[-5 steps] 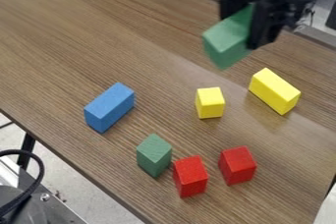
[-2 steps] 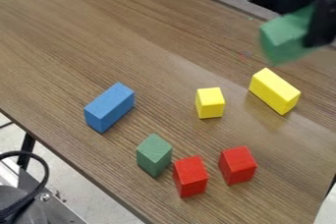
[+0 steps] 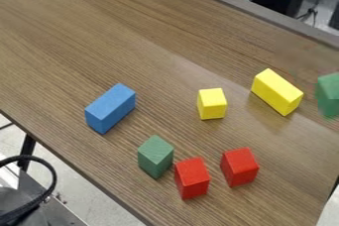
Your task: Take the green rectangle block and put it above the green cube
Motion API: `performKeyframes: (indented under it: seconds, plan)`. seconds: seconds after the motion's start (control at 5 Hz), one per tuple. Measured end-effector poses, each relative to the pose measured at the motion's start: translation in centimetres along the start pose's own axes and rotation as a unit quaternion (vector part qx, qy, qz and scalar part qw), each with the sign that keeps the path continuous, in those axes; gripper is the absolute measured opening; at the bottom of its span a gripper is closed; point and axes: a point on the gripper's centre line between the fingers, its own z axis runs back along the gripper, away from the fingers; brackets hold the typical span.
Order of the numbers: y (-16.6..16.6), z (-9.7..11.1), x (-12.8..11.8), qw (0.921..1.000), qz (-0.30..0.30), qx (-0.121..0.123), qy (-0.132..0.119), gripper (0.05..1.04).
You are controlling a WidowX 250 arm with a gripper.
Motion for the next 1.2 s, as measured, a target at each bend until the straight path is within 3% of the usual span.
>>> performKeyframes:
  seconds: [0.2,0.4,0.6,1.0,1.2]
  plan:
    - [0.6,-1.7,-1.7,0.9995,0.005,0.004,0.031,0.571]
    - [1.1,-2.7,-3.5,0.9967,0.060,-0.004,0.055,0.571]
    - [2.0,-2.8,-5.5,0.9770,0.191,0.012,0.095,0.571]
    - [3.8,-2.5,-8.5,0.9656,0.239,0.027,0.099,0.571]
    - [5.0,-3.3,-10.6,0.9626,0.247,0.016,0.111,0.571]
